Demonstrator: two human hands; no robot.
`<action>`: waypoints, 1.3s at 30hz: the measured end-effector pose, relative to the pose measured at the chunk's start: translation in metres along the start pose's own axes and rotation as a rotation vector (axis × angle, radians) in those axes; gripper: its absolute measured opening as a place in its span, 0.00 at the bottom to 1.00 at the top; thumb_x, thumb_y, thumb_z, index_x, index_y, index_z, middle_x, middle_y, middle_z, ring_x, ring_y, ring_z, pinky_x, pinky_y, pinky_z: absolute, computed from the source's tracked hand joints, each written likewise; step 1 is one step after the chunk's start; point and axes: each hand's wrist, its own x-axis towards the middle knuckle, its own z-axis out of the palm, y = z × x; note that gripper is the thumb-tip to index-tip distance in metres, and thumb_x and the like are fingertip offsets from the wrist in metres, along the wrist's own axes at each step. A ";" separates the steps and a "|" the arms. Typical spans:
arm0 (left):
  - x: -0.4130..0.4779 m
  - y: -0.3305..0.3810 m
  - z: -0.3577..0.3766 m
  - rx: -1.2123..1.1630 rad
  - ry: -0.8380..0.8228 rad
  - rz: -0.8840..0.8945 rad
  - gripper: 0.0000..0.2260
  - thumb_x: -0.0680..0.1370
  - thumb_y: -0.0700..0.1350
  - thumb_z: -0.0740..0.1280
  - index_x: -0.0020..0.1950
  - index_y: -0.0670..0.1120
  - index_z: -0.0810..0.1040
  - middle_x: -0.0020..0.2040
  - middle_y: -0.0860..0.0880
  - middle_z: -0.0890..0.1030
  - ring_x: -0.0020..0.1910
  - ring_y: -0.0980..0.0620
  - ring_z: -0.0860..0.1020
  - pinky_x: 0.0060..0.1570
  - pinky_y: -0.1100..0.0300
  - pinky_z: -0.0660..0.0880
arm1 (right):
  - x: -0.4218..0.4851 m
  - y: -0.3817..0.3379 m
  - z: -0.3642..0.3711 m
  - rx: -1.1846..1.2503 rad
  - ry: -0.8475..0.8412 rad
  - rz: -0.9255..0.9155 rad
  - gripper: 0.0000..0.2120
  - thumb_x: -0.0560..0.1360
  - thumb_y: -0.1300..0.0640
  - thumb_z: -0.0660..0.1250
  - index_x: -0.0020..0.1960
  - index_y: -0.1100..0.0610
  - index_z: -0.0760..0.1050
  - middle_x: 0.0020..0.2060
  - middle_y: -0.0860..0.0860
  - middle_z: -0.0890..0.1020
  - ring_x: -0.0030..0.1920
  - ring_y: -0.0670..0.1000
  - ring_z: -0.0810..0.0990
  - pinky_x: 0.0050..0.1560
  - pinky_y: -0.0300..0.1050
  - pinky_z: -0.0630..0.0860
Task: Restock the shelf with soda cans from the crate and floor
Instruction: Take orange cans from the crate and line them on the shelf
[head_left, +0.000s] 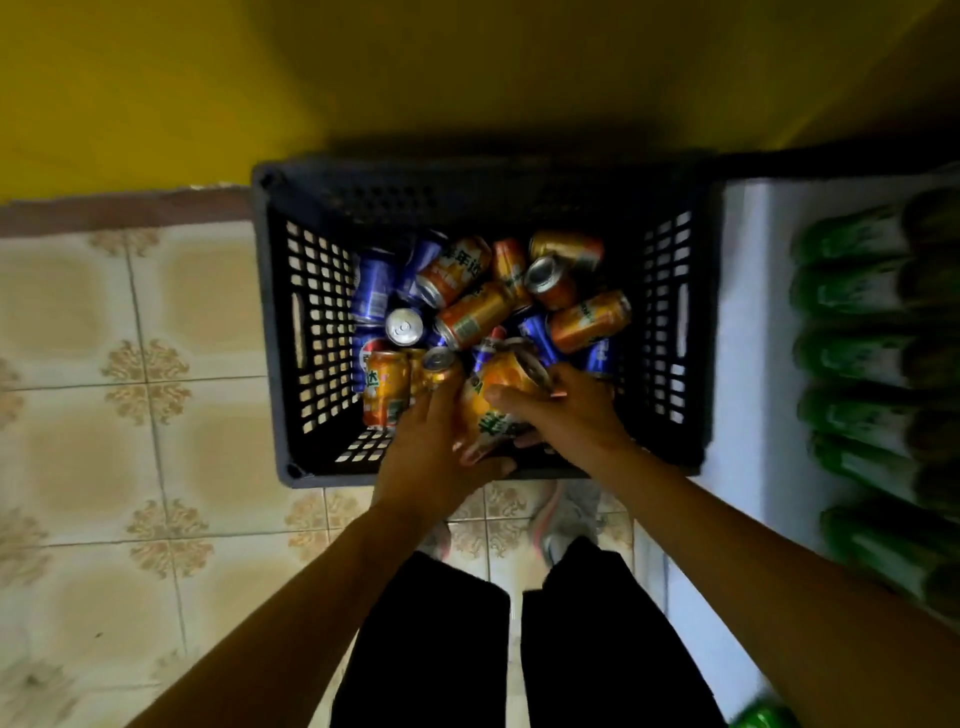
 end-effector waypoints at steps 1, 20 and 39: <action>-0.021 0.017 -0.014 0.017 0.030 0.017 0.46 0.64 0.58 0.77 0.75 0.54 0.57 0.70 0.49 0.69 0.65 0.46 0.71 0.59 0.47 0.74 | -0.028 -0.015 -0.006 0.027 -0.010 0.016 0.23 0.63 0.44 0.77 0.54 0.49 0.77 0.52 0.51 0.82 0.50 0.54 0.83 0.45 0.51 0.83; -0.346 0.241 -0.205 -0.934 -0.390 -0.085 0.20 0.71 0.54 0.65 0.56 0.42 0.79 0.44 0.41 0.83 0.36 0.47 0.82 0.31 0.60 0.78 | -0.438 -0.165 0.002 0.686 0.183 -0.253 0.23 0.73 0.38 0.63 0.56 0.54 0.79 0.47 0.54 0.85 0.45 0.52 0.85 0.42 0.47 0.79; -0.481 0.509 -0.193 -0.214 -0.418 1.359 0.24 0.65 0.45 0.76 0.59 0.57 0.76 0.53 0.52 0.82 0.52 0.56 0.81 0.47 0.62 0.79 | -0.740 -0.205 -0.138 0.261 0.916 -0.998 0.26 0.68 0.54 0.77 0.63 0.52 0.72 0.52 0.48 0.84 0.49 0.45 0.84 0.45 0.40 0.81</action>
